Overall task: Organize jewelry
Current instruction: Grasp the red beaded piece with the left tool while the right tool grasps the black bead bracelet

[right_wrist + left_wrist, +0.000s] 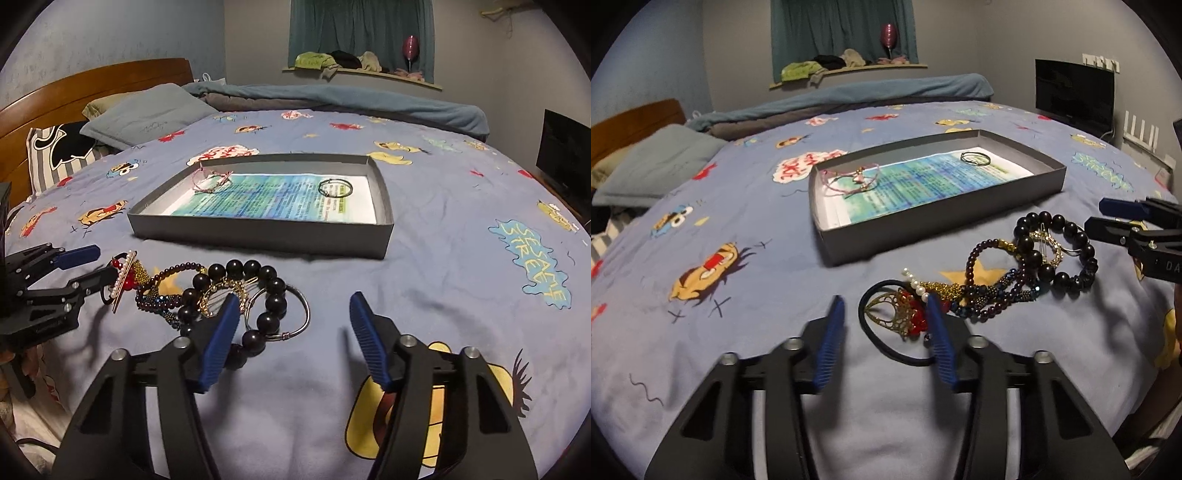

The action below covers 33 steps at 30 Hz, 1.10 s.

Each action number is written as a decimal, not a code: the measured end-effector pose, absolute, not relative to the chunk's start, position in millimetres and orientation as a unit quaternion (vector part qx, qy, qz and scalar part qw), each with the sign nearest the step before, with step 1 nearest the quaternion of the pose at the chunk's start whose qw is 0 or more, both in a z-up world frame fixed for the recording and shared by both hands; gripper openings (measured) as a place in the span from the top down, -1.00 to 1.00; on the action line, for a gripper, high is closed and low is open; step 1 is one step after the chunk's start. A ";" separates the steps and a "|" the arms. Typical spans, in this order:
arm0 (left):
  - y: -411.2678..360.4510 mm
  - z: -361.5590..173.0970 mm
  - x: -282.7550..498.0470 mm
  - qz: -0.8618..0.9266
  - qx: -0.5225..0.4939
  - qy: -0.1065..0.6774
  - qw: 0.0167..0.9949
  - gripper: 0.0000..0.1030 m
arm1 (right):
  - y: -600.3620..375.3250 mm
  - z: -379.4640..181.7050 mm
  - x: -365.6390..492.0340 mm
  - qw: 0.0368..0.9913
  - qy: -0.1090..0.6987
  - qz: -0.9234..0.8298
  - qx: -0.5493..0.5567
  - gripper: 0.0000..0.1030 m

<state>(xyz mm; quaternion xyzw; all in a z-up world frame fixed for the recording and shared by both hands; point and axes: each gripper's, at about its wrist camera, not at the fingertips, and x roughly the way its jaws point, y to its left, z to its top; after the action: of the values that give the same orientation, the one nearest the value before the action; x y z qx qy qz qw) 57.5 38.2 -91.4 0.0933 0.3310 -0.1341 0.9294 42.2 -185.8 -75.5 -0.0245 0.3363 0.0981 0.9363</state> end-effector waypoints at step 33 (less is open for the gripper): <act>43.9 -94.5 68.6 -0.136 0.082 0.338 0.928 0.75 | -178.9 -82.4 50.5 0.926 0.359 0.113 -0.018 0.11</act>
<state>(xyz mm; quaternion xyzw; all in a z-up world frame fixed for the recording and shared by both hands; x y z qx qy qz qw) 68.6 43.9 -94.5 0.0823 0.3379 -0.1362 0.9276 50.5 -178.9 -82.4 -0.0183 0.3586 0.1128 0.9265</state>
